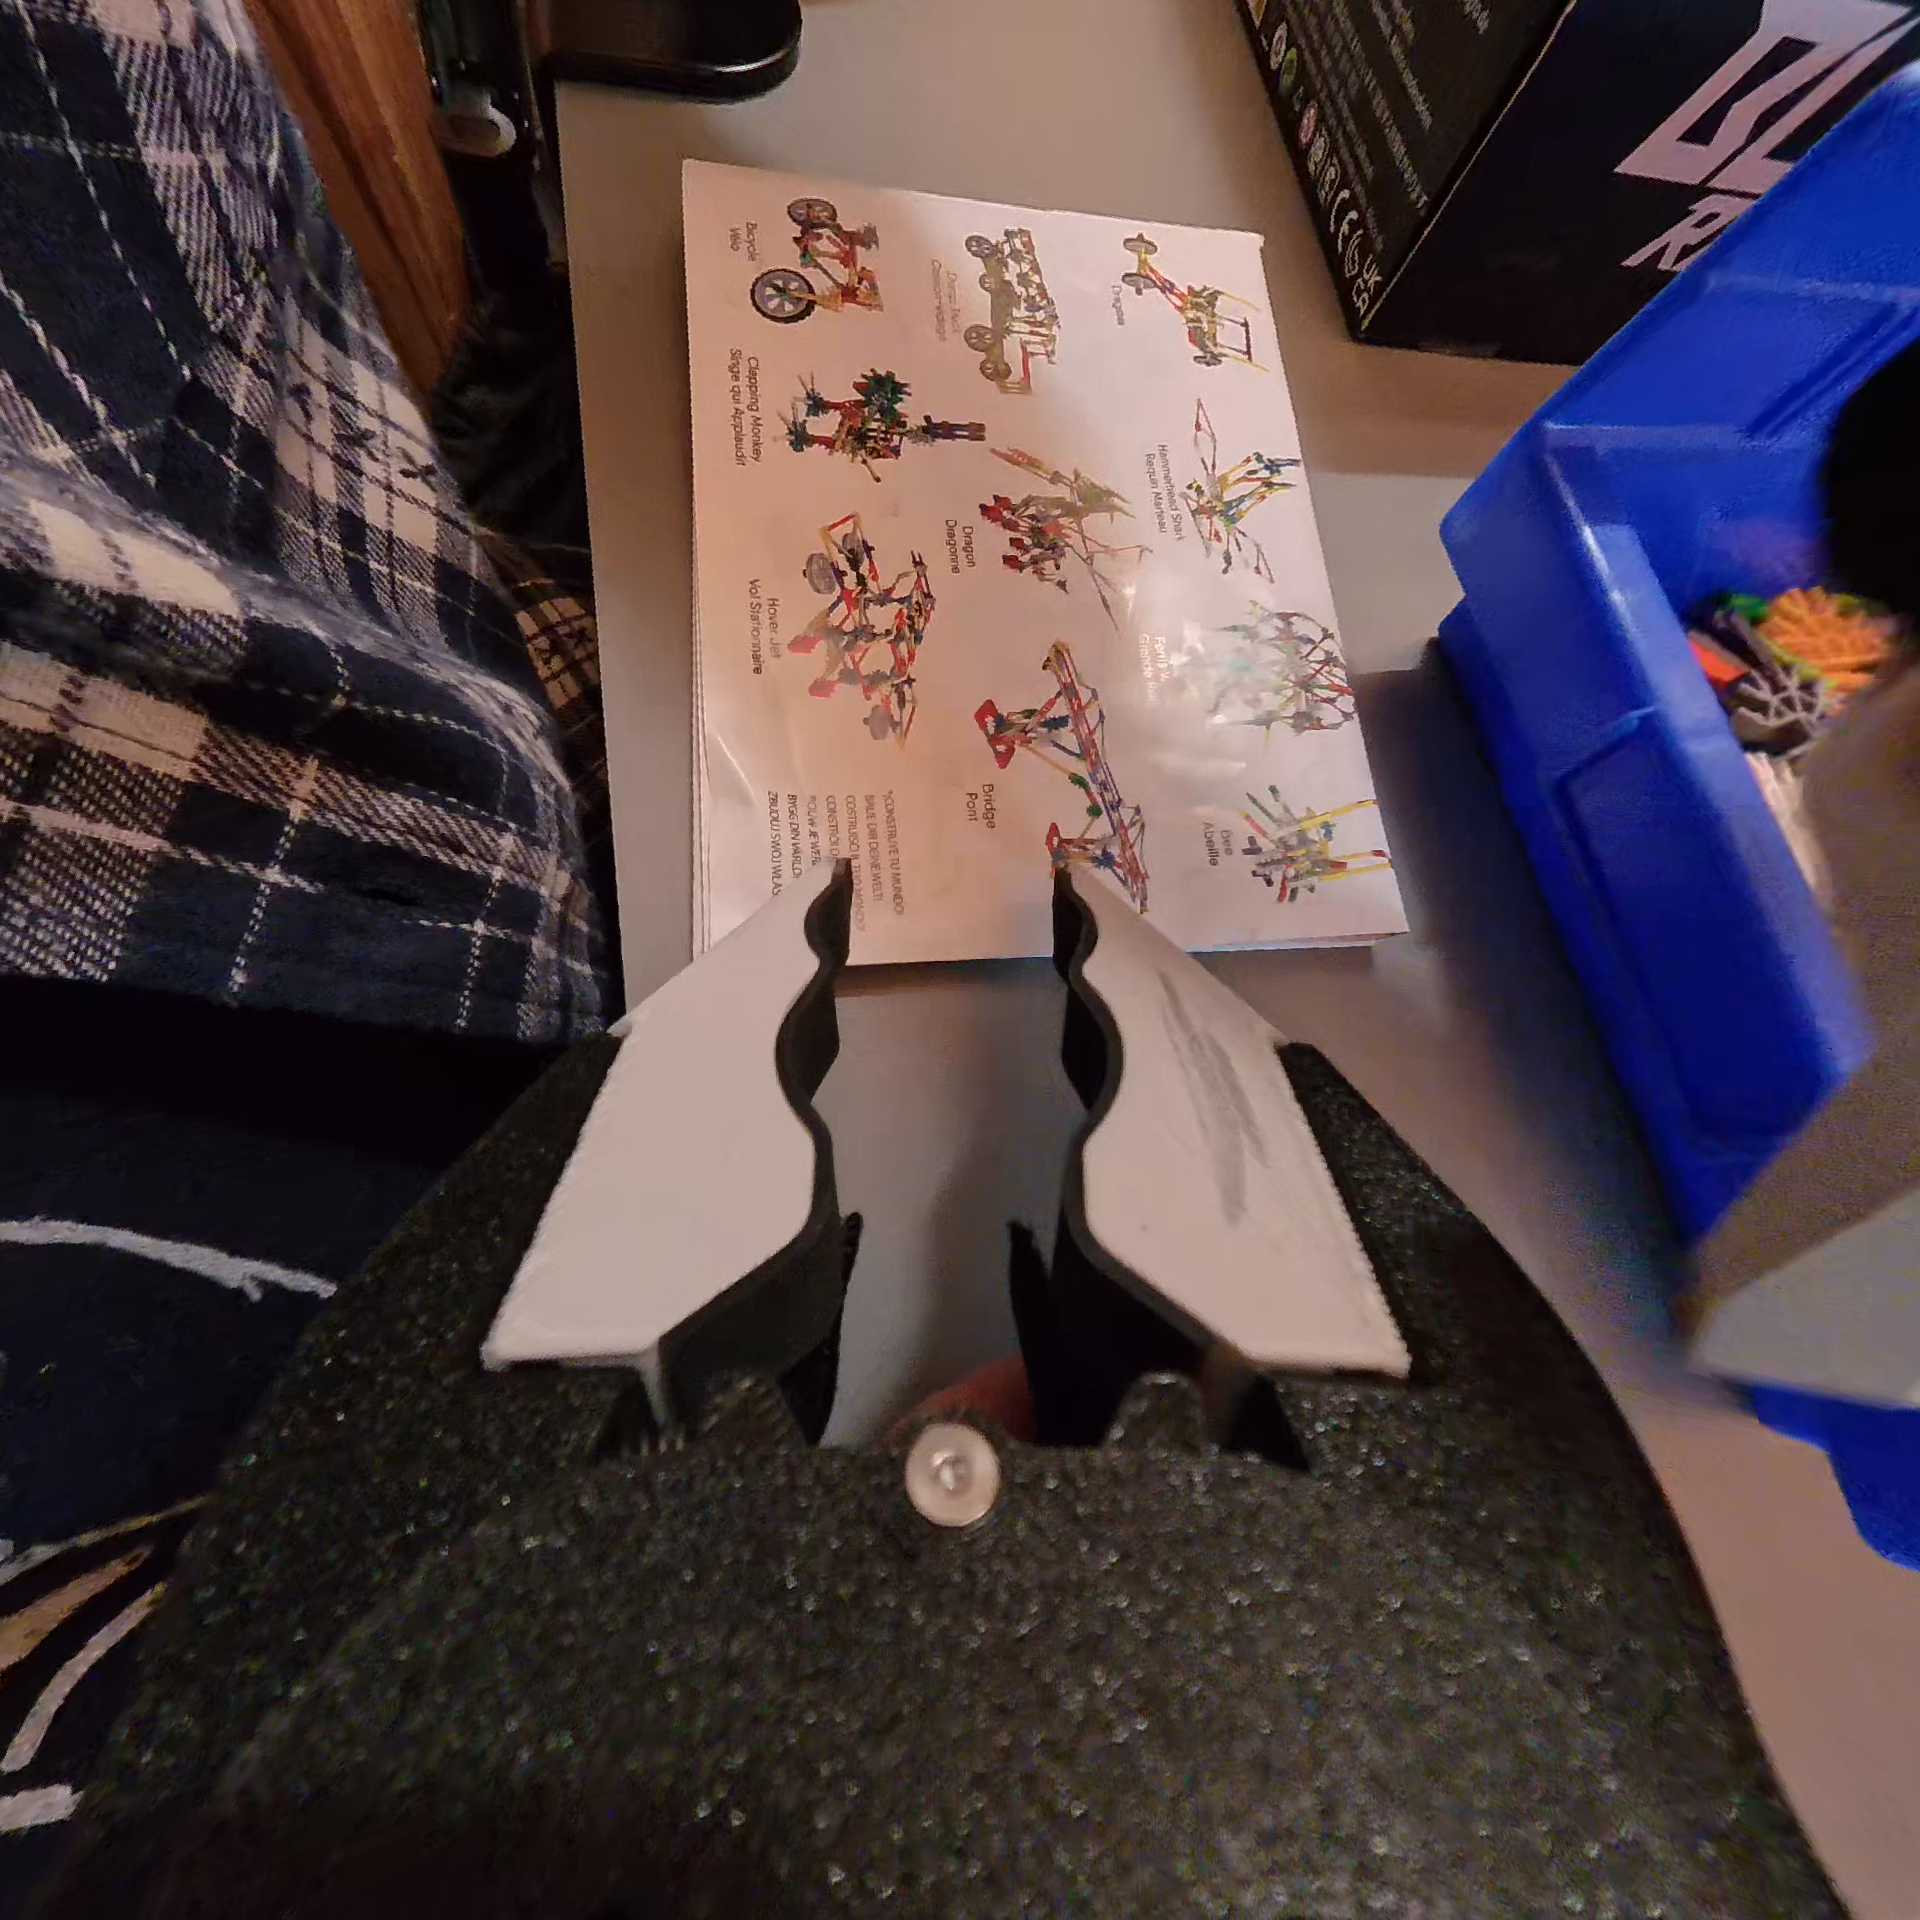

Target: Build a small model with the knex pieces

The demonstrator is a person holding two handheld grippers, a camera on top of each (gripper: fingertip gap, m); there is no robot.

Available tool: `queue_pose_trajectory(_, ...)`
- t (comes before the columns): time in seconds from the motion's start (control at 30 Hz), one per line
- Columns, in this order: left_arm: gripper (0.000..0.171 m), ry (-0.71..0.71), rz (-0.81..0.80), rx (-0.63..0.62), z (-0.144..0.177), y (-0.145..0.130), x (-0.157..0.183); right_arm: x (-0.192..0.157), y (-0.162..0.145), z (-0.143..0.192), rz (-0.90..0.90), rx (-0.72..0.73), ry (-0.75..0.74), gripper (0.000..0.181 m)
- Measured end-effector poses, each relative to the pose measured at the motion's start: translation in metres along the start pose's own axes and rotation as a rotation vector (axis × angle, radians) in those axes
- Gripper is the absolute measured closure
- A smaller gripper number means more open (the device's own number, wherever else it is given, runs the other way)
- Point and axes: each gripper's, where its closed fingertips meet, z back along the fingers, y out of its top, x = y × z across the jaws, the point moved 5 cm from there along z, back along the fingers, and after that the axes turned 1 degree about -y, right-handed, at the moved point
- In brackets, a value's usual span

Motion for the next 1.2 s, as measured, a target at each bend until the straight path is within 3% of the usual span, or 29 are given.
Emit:
queue_pose_trajectory(0.03, 0.123, 0.035, 0.004, -0.002, 0.010, -0.004, -0.007, 0.000, 0.000, 0.000, -0.001, 0.000, 0.001, 0.143)
queue_pose_trajectory(0.27, 0.123, 0.230, 0.096, -0.075, 0.059, -0.052, -0.067, 0.001, 0.000, 0.000, -0.003, -0.003, 0.002, 0.143)
queue_pose_trajectory(0.5, 0.122, 0.275, 0.230, -0.140, 0.066, -0.106, -0.125, 0.001, 0.000, 0.000, -0.005, 0.000, -0.004, 0.143)
queue_pose_trajectory(0.67, 0.118, 0.123, 0.216, -0.175, 0.046, -0.117, -0.120, 0.000, 0.000, 0.000, -0.009, 0.000, 0.000, 0.143)
queue_pose_trajectory(0.97, 0.100, -0.170, 0.148, -0.289, -0.001, -0.122, -0.081, -0.001, 0.001, 0.000, -0.020, 0.000, 0.011, 0.143)
queue_pose_trajectory(1.2, 0.103, -0.131, 0.048, -0.410, -0.022, -0.128, -0.081, -0.002, 0.001, 0.000, -0.026, -0.002, 0.017, 0.143)
